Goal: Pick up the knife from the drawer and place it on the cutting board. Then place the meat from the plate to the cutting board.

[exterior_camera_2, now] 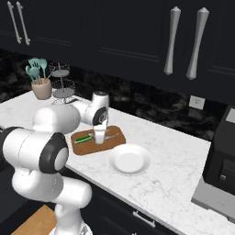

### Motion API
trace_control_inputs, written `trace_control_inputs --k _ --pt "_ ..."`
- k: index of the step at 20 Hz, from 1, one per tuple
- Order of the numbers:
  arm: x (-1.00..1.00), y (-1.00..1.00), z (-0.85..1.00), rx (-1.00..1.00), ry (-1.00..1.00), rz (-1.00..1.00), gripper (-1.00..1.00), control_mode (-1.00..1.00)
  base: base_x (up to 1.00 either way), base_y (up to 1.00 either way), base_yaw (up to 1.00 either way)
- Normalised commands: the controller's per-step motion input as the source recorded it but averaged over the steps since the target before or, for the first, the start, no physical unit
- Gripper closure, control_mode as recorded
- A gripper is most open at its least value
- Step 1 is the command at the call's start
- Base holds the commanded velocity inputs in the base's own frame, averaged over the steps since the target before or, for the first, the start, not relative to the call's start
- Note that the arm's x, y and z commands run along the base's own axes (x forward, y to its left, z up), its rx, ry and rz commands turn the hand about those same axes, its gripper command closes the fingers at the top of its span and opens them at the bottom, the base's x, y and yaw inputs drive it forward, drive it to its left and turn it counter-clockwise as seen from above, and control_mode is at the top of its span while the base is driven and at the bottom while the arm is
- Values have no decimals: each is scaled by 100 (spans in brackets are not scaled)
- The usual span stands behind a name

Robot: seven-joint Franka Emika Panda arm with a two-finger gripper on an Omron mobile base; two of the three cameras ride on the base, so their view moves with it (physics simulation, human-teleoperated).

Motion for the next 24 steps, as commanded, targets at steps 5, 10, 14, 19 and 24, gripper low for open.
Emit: trace_control_inputs --k 5,10,14,19,24 --pt "-54 0 34 0 -3 0 -100 -100 0 0 0" --pt "-68 0 22 0 -3 0 -100 -100 0 0 0" --pt "-72 0 19 0 -1 0 -100 -100 0 0 0" --pt "-89 0 34 0 -3 0 -100 -100 0 0 0" --pt "-83 12 94 0 -8 0 -100 -100 0 0 0"
